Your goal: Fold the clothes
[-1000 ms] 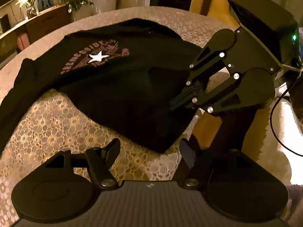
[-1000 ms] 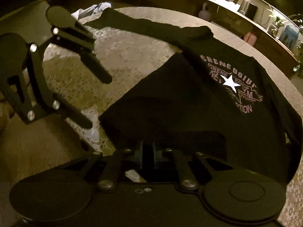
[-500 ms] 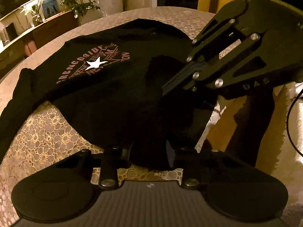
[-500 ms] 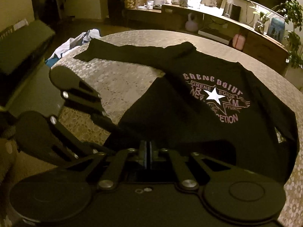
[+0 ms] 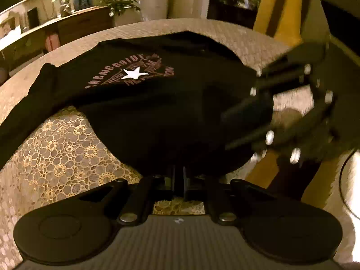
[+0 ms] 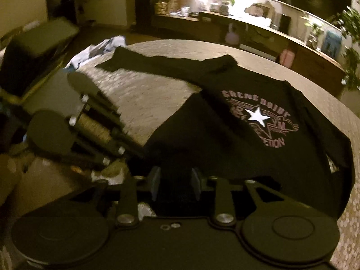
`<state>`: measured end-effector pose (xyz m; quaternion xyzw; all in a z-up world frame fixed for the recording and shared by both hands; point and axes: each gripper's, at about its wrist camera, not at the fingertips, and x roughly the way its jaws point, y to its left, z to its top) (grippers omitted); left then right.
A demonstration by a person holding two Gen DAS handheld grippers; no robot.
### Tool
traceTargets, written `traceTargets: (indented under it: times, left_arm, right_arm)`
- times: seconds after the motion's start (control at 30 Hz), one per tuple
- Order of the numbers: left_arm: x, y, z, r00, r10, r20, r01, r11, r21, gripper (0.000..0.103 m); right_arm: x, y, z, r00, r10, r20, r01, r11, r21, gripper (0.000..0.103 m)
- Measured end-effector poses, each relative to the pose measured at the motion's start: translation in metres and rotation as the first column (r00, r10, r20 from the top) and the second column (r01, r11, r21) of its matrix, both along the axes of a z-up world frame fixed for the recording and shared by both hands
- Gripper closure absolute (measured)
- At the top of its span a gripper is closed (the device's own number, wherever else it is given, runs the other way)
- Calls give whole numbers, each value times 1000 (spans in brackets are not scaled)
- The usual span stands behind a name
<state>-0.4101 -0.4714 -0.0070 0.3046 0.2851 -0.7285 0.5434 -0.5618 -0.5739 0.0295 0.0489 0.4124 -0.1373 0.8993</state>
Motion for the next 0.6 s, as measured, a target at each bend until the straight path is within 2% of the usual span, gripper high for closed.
traceTargets:
  times: [0.13, 0.33, 0.5, 0.6]
  left_arm:
    - [6, 2, 7, 999, 21, -36, -21, 1000, -10, 97]
    - [6, 3, 7, 999, 19, -47, -20, 1000, -6, 97]
    - [-5, 6, 8, 1000, 3, -1, -3, 999, -34, 96]
    - [-15, 8, 10, 999, -15, 49, 18, 998, -60, 91]
  right_arm:
    - [8, 4, -12, 997, 18, -68, -21, 999, -44, 0]
    - [12, -9, -20, 996, -37, -75, 33, 999, -43, 0]
    - [3, -18, -10, 998, -63, 8, 63, 998, 22, 0]
    - [0, -24, -4, 996, -85, 34, 83, 995, 50, 0]
